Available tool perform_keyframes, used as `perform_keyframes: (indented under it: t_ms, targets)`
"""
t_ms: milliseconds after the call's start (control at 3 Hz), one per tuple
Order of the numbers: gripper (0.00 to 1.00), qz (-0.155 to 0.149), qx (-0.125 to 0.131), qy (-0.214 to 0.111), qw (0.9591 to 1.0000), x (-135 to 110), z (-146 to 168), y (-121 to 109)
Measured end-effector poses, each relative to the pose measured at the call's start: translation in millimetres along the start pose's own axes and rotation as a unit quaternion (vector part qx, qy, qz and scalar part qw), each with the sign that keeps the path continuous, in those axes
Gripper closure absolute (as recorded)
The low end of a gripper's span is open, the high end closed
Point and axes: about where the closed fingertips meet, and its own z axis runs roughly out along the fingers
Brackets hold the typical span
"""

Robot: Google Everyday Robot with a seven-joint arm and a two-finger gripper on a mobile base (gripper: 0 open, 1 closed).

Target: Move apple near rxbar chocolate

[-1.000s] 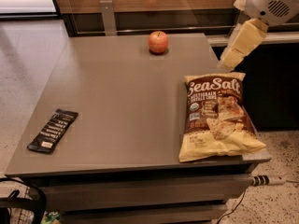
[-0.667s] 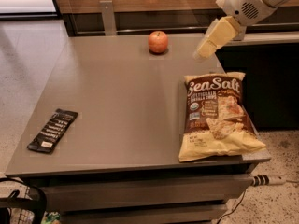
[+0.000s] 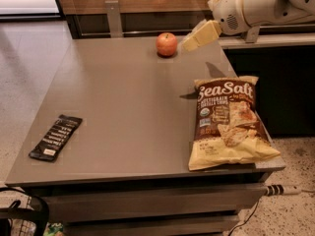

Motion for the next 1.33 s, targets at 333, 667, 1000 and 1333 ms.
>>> perform_keyframes:
  t_ms: [333,667,1000,1333]
  targets:
    - [0.0,0.0,0.0,0.0,1.0,-0.1,0.0,0.3]
    - [0.0,0.008,-0.006,-0.007,0.9999,0.2,19.7,-10.6]
    - [0.0,0.024,-0.009,-0.009,0.9996,5.9,51.1,-31.0]
    - [0.0,0.048,0.004,0.004,0.9989,17.4,84.9,-47.5]
